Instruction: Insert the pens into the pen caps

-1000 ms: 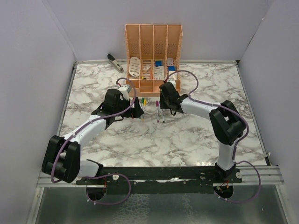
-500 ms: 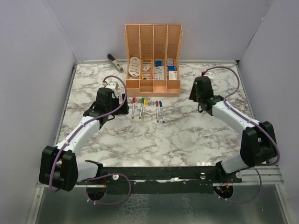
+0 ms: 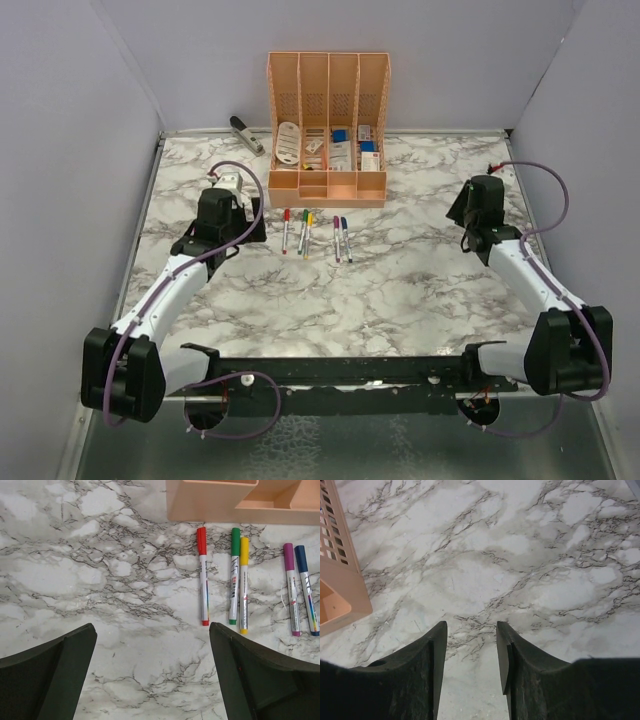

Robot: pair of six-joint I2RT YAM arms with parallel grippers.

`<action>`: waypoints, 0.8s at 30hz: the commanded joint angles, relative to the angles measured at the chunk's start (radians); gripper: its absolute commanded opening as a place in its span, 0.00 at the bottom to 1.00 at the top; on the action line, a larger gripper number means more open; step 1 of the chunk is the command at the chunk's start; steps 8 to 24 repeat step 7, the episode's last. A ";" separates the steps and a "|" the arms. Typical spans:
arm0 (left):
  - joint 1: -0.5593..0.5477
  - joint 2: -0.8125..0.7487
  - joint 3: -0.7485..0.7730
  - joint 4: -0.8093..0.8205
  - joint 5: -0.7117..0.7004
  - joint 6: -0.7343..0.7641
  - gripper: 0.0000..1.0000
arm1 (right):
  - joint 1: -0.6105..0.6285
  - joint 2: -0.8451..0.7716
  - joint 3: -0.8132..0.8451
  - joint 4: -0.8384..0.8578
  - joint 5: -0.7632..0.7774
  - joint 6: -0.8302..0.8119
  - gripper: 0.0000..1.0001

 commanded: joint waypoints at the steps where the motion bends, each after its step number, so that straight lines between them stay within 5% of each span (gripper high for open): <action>1: 0.005 -0.044 -0.026 0.030 -0.059 -0.006 0.99 | -0.014 -0.048 -0.035 0.067 -0.011 -0.016 0.44; 24: 0.009 -0.027 -0.017 0.031 -0.041 -0.017 0.99 | -0.014 -0.050 -0.050 0.071 -0.027 -0.002 0.44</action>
